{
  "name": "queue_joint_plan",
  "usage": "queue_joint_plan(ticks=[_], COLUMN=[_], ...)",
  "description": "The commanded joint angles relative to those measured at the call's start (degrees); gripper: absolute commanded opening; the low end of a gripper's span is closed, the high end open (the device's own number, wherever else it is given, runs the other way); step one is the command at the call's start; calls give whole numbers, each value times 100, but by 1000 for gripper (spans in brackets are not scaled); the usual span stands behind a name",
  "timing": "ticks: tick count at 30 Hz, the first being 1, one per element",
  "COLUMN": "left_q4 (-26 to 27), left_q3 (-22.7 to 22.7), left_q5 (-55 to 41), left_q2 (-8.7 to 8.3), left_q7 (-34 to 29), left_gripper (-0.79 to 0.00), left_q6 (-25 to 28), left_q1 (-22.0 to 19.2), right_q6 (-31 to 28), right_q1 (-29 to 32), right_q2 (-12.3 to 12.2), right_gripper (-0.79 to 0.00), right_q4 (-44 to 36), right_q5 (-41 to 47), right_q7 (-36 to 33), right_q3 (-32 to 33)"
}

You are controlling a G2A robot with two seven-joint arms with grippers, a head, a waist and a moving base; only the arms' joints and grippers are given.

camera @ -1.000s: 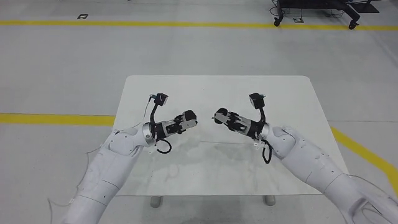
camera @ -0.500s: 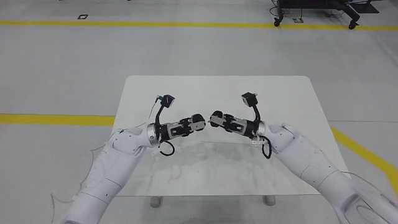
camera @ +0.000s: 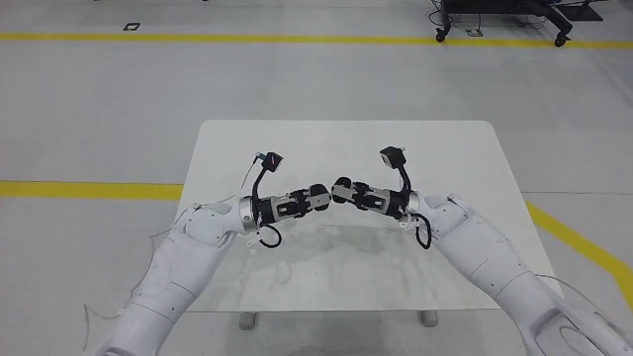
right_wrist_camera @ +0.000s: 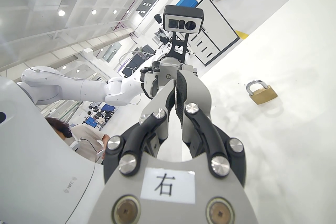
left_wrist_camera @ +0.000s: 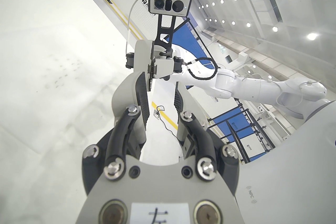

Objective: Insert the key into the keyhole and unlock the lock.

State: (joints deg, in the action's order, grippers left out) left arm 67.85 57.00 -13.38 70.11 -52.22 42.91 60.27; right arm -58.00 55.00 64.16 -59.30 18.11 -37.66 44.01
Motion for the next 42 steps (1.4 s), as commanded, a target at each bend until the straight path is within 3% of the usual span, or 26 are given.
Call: queue_joint_plan(ticks=[1,6,17,20,25,27,35,37,38,39,42], left_q4=[-7,-34,-105,-119,-135,-146,-151,-149,-146,-141,-135], left_q3=[-17,-50,-122,-141,-173,-175,-177,-169,-167,-161,-144], left_q5=[18,34,59,80,195,229,199,191,182,173,139], left_q2=[2,4,6,7,10,7,-4,-10,-12,-16,-26], left_q7=[37,58,54,62,142,147,102,91,86,76,44], left_gripper=[-588,-576,-677,-782,-785,-785,-785,-785,-785,-785,-785], left_q6=[-31,-71,-161,-220,-354,-387,-372,-358,-353,-342,-322], left_q1=[-10,-38,-114,-134,-162,-171,-175,-175,-172,-169,-163], right_q6=[0,0,0,0,0,0,0,0,0,0,0], right_q1=[16,58,126,140,157,166,210,222,227,229,229], right_q2=[39,128,319,356,398,408,432,436,437,437,437], right_gripper=[-785,-785,-785,-785,-785,-529,-397,-246,-49,0,0], right_q4=[40,108,237,251,267,270,234,237,239,239,239], right_q5=[19,63,110,18,-84,-83,-101,-104,-105,-107,-107], right_q7=[-116,-368,-862,-862,-862,-862,-862,-862,-862,-862,-862], right_q3=[80,267,624,664,720,746,877,934,950,958,958])
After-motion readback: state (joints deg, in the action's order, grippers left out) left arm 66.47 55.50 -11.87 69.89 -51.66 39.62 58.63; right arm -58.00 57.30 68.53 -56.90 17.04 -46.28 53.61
